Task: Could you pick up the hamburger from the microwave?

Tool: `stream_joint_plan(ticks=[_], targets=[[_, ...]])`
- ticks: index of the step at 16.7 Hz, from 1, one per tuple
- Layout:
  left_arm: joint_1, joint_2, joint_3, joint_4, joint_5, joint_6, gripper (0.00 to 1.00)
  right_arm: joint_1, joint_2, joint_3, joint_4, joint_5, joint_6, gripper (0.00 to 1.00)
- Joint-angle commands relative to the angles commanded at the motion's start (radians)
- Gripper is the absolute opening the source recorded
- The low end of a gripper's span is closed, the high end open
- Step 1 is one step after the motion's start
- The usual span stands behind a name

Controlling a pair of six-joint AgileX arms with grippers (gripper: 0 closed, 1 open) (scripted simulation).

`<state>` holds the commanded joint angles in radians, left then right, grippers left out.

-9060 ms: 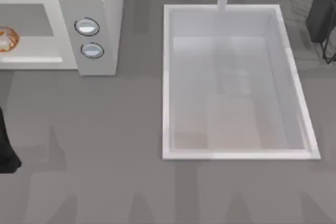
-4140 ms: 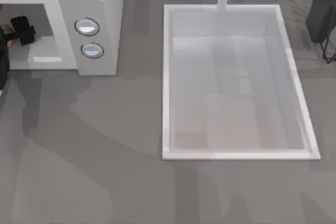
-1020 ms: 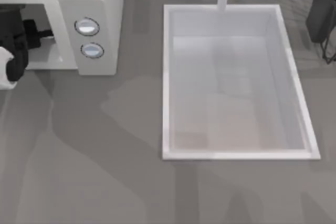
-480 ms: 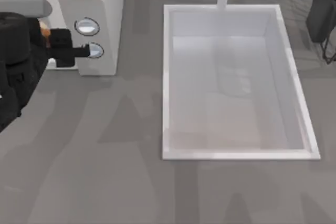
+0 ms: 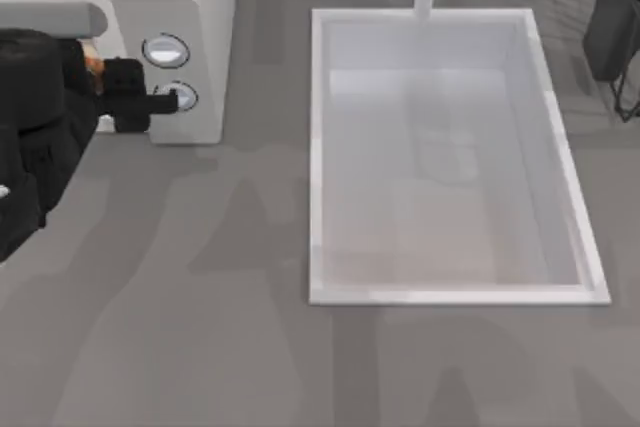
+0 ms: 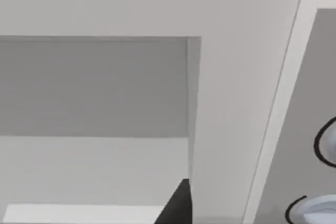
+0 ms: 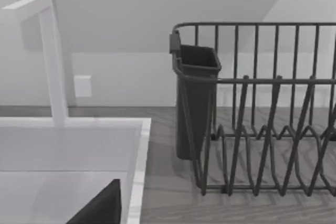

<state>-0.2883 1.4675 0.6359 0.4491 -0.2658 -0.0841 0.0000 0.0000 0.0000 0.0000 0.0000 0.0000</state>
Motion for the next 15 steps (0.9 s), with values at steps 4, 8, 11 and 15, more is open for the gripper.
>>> stream_joint_plan(ticks=[4,8,11,15], targets=[[-0.007,0.165,-0.041,0.198,0.002,-0.001,0.0,0.0,0.0,0.0,0.0,0.0,0.0,1.0],[-0.013,0.365,-0.105,0.501,0.008,0.0,0.0,0.0,0.0,0.0,0.0,0.0,0.0,1.0],[-0.015,0.483,-0.152,0.672,0.013,0.001,0.0,0.0,0.0,0.0,0.0,0.0,0.0,1.0],[-0.015,0.546,-0.181,0.751,0.018,0.002,0.0,0.0,0.0,0.0,0.0,0.0,0.0,1.0]])
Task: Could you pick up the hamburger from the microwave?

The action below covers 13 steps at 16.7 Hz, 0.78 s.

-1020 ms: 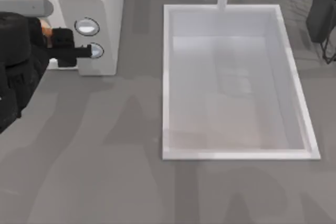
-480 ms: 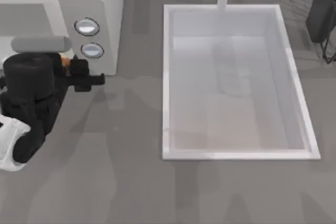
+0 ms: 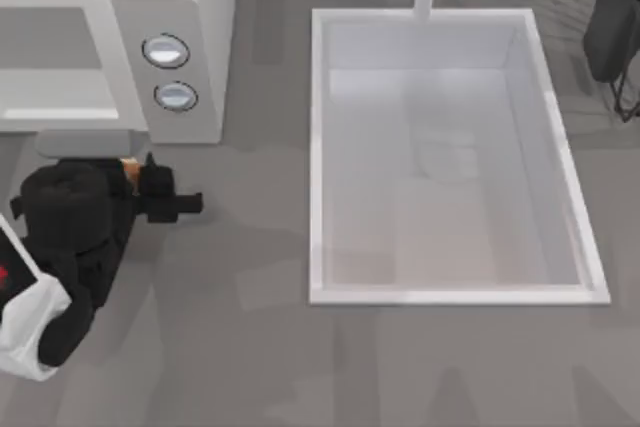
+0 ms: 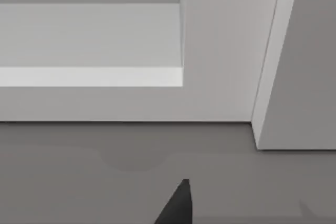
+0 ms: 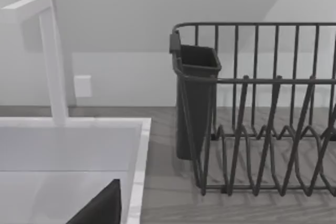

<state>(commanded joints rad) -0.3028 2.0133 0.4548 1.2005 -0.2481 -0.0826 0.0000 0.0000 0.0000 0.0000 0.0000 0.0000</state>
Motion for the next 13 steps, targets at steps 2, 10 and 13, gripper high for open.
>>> stream_joint_plan(ticks=[2,10,13], targets=[[0.0,0.0,0.0,0.0,0.0,0.0,0.0,0.0,0.0,0.0,0.0,0.0,0.0,1.0],[0.0,0.0,0.0,0.0,0.0,0.0,0.53,0.0,0.0,0.0,0.0,0.0,0.0,1.0],[0.0,0.0,0.0,0.0,0.0,0.0,0.75,0.0,0.0,0.0,0.0,0.0,0.0,1.0]])
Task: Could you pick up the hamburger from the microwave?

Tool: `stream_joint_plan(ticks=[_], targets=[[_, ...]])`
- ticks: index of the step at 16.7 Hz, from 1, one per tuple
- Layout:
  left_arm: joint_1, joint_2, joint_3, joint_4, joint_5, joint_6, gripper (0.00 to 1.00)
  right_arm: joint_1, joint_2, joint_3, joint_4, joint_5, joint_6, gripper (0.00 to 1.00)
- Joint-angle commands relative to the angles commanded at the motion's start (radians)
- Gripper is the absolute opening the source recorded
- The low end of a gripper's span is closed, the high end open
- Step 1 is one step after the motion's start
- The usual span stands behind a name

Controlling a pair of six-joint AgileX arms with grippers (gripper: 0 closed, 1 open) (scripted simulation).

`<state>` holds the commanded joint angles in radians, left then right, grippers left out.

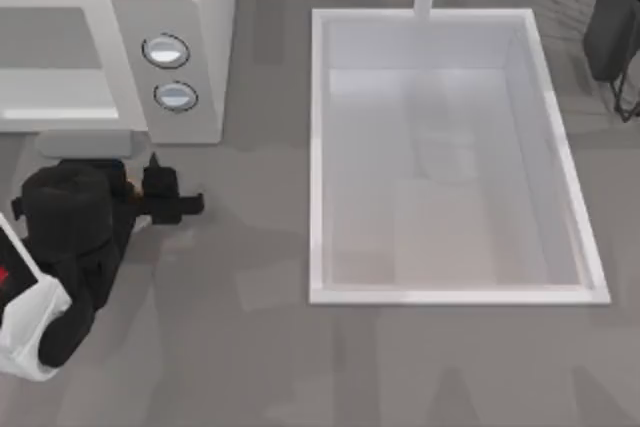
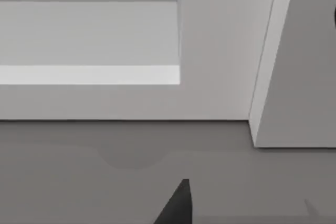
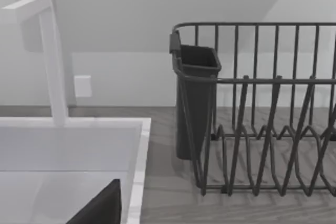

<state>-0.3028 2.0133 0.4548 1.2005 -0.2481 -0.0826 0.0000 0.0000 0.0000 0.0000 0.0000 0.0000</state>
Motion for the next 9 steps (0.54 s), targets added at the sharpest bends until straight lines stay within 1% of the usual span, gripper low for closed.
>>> stream_joint_plan(ticks=[3,4,9], targets=[[0.0,0.0,0.0,0.0,0.0,0.0,0.98,0.0,0.0,0.0,0.0,0.0,0.0,1.0],[0.0,0.0,0.0,0.0,0.0,0.0,1.0,0.0,0.0,0.0,0.0,0.0,0.0,1.0],[0.0,0.0,0.0,0.0,0.0,0.0,1.0,0.0,0.0,0.0,0.0,0.0,0.0,1.0]])
